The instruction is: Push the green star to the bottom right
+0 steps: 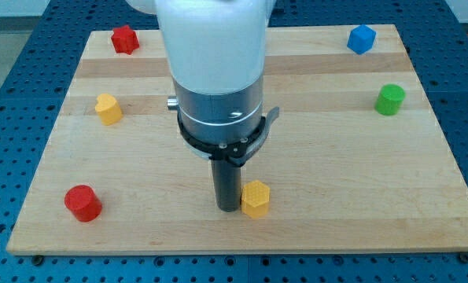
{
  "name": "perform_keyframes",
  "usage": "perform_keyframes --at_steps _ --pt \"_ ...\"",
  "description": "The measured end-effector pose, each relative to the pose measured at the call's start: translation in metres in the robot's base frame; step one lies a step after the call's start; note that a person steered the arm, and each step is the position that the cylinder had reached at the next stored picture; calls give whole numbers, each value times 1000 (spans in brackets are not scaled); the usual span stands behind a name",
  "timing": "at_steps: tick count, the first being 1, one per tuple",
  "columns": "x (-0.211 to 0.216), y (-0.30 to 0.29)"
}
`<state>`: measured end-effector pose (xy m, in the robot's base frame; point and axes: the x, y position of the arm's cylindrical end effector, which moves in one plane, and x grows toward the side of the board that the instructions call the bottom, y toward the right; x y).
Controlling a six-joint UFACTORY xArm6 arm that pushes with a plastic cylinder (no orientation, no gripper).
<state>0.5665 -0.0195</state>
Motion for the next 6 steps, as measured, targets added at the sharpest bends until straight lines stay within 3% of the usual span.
perform_keyframes --at_steps 2,3,6 --pt "-1 -9" --pt "-15 -48" --pt "-110 -95"
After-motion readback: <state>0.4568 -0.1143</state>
